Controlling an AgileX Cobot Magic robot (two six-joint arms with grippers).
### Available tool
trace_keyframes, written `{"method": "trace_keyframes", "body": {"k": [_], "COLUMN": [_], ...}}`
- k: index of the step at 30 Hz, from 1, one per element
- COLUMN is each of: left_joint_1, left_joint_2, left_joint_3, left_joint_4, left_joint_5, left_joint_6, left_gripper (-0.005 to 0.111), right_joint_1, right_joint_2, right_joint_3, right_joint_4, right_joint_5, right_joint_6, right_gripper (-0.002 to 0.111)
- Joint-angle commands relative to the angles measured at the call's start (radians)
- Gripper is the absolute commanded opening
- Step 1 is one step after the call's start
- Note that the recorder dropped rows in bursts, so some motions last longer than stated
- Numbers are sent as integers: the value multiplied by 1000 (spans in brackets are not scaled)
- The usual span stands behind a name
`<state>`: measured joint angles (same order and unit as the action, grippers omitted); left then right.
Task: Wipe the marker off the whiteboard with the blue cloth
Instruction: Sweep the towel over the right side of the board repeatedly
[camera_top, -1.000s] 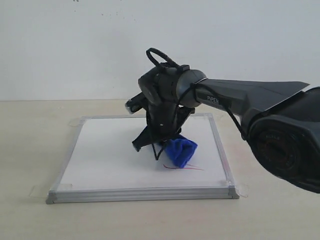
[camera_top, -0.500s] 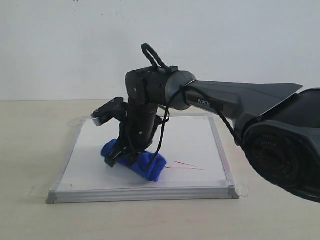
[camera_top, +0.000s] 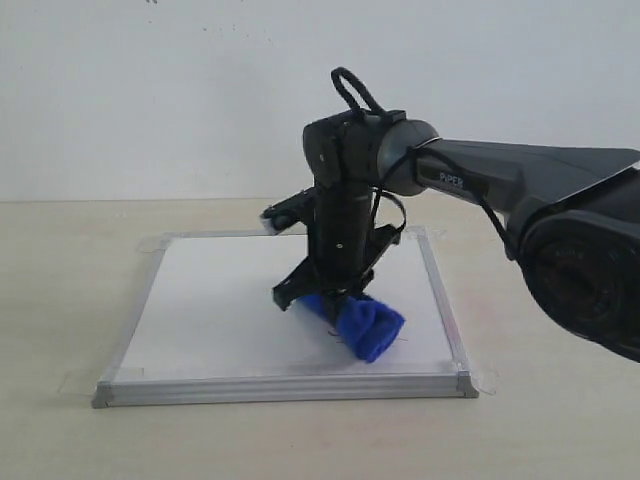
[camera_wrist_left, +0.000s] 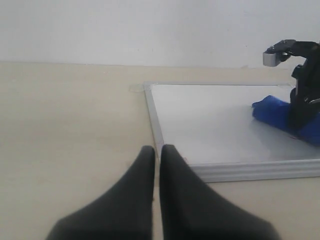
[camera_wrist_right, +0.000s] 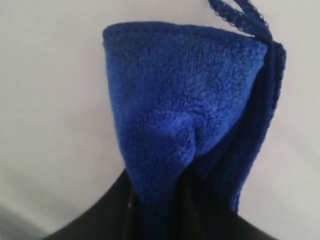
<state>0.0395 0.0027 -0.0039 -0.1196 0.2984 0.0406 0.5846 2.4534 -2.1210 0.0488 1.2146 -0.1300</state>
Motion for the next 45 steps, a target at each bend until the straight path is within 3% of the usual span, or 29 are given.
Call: {"method": "trace_keyframes", "body": {"k": [1, 3, 8, 11, 19, 25, 33, 45], "left_joint_1": [0, 0, 0, 0, 0, 0, 0, 0], "left_joint_2": [-3, -3, -3, -3, -3, -3, -3, -3], "left_joint_3": [4, 4, 4, 4, 4, 4, 4, 4], "left_joint_4": [5, 5, 5, 5, 5, 5, 5, 5], "left_joint_5": [1, 1, 1, 1, 1, 1, 1, 1], "left_joint_6": [5, 5, 5, 5, 5, 5, 5, 5], "left_gripper": [4, 4, 4, 4, 4, 4, 4, 4], "right_joint_1": [49, 59, 52, 11, -55, 7, 141, 176], "right_joint_2": [11, 11, 11, 11, 4, -3, -45, -116], "right_joint_3": [5, 5, 47, 119, 217, 217, 214, 212], "right_joint_4": [336, 270, -337, -408, -380, -178, -122, -101], "right_joint_5": [6, 6, 6, 6, 6, 6, 6, -70], "right_joint_6": [-209, -201, 130, 179, 234, 125, -125, -133], "right_gripper": [0, 0, 0, 0, 0, 0, 0, 0]}}
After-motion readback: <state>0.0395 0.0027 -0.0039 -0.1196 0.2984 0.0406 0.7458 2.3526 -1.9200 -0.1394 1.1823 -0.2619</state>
